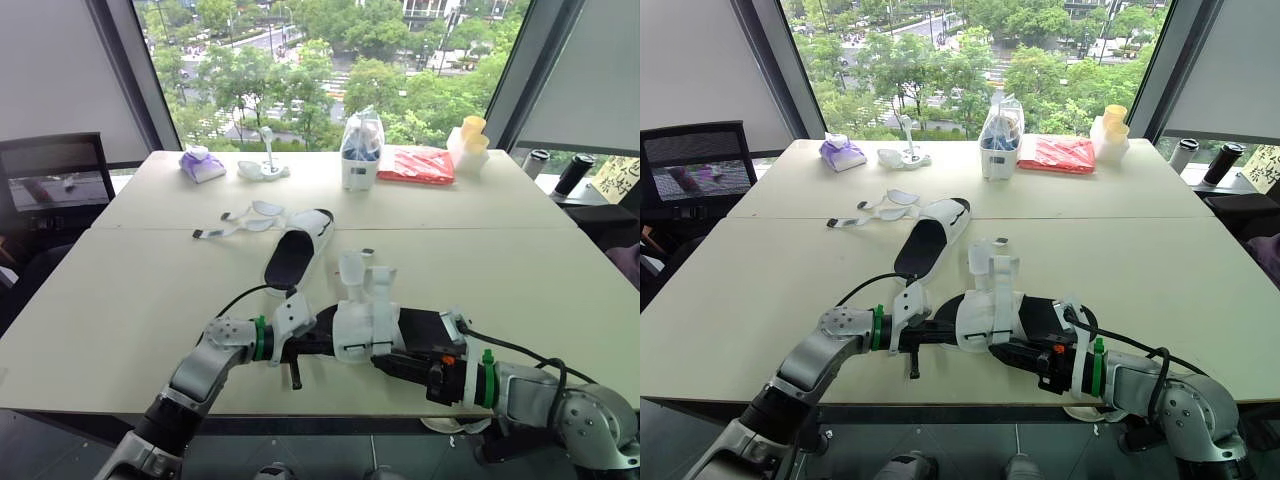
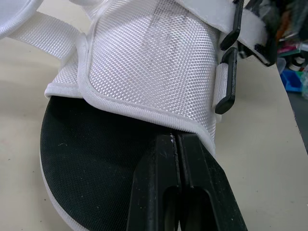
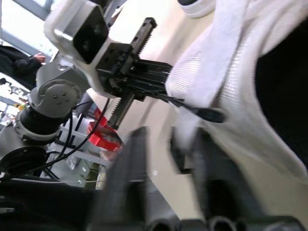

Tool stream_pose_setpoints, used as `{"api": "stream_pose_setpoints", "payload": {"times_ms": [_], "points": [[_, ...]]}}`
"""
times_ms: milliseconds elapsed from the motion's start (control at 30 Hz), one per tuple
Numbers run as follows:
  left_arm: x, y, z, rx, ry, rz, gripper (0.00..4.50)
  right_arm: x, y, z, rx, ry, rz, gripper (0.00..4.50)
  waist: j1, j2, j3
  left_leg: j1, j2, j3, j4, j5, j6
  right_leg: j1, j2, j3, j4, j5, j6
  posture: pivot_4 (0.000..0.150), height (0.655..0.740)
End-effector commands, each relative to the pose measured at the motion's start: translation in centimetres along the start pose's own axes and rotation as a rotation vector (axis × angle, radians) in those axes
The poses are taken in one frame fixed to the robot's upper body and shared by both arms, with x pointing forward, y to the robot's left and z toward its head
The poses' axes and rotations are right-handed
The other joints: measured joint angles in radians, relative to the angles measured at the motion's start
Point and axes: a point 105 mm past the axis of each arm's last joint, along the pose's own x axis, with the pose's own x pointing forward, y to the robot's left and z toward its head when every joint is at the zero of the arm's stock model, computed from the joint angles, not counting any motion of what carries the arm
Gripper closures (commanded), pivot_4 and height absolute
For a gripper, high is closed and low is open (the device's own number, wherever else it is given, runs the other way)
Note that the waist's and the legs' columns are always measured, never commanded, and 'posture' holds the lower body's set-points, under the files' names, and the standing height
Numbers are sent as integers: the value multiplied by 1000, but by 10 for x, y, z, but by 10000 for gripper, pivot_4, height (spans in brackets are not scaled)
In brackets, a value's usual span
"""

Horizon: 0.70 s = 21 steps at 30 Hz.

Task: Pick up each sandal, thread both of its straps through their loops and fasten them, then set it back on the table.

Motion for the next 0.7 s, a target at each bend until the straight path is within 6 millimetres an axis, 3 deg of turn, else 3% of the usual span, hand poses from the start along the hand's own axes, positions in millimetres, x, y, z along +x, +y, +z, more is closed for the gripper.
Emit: {"api": "stream_pose_setpoints", "payload": {"times_ms": [33,400,533,700], "points": [[0,-4,-13,-40,45,-3,45000,-5,9,-2,-28,29,37,44459,0,0,0,0,0,0,0,0,0,0,0,0,0,0,0,1500,7400],[-2,-4,-19,-44,58,-6,45000,-41,74,-22,-33,213,285,44459,-1,0,0,0,0,0,0,0,0,0,0,0,0,-1,2,1500,7400],[-2,-4,-21,-53,63,-11,45000,-40,99,-4,-50,151,402,44459,-1,0,-1,0,1,1,1,-2,-3,0,0,0,-1,-1,2,1500,7400],[-2,-5,-22,-53,72,-19,45000,-34,100,21,-44,41,415,44459,0,0,0,-1,1,1,-1,-1,0,0,-2,-1,-4,-1,1,1500,7400]]}}
